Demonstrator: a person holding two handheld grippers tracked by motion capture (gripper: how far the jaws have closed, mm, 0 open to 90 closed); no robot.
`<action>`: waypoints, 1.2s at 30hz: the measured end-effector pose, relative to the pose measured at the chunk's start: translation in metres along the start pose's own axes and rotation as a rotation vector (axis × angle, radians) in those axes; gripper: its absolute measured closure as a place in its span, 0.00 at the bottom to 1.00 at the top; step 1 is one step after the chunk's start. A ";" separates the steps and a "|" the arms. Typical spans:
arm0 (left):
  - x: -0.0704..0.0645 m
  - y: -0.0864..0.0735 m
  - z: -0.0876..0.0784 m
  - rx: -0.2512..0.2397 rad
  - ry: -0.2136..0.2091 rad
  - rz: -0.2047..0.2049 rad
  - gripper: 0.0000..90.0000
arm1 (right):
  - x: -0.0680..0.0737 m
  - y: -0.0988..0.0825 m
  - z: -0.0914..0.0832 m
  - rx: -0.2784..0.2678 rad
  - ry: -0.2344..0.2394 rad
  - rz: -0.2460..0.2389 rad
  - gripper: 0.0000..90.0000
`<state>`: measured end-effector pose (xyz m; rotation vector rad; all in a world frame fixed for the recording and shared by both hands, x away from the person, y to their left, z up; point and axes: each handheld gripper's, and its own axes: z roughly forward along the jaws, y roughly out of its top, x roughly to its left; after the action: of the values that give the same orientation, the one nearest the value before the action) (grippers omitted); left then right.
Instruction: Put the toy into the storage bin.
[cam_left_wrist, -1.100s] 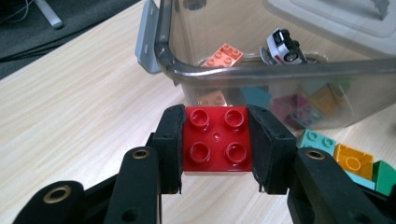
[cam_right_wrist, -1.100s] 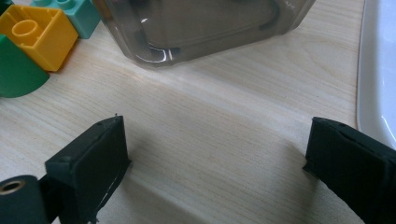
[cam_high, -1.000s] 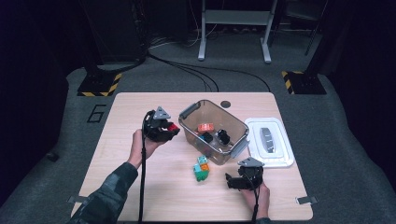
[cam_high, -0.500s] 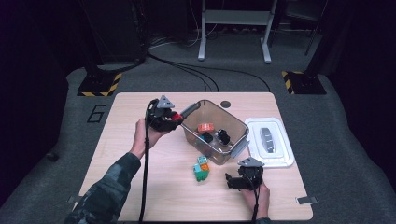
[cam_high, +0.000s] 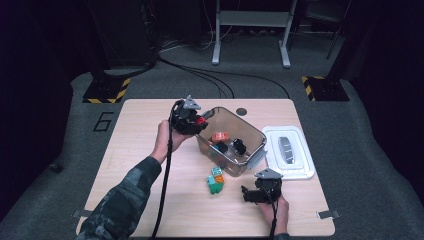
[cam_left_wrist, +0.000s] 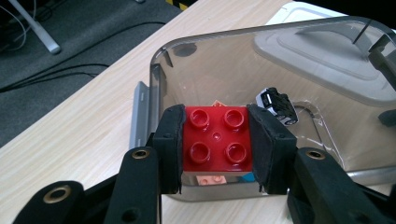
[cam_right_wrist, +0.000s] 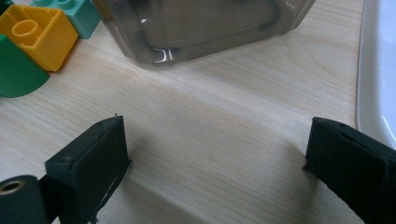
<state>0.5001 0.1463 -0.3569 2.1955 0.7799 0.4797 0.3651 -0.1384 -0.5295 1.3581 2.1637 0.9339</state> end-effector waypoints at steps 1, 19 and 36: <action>-0.001 0.000 0.002 0.004 -0.002 -0.005 0.66 | 0.000 0.000 0.000 0.000 0.000 0.000 0.05; -0.006 -0.008 0.033 0.122 -0.048 -0.057 0.65 | 0.000 0.000 0.000 0.001 0.002 -0.003 0.05; -0.006 -0.012 0.021 0.134 -0.077 -0.066 0.43 | 0.000 0.000 0.000 0.001 0.002 -0.003 0.05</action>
<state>0.5026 0.1375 -0.3802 2.2888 0.8621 0.3162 0.3651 -0.1387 -0.5294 1.3550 2.1670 0.9331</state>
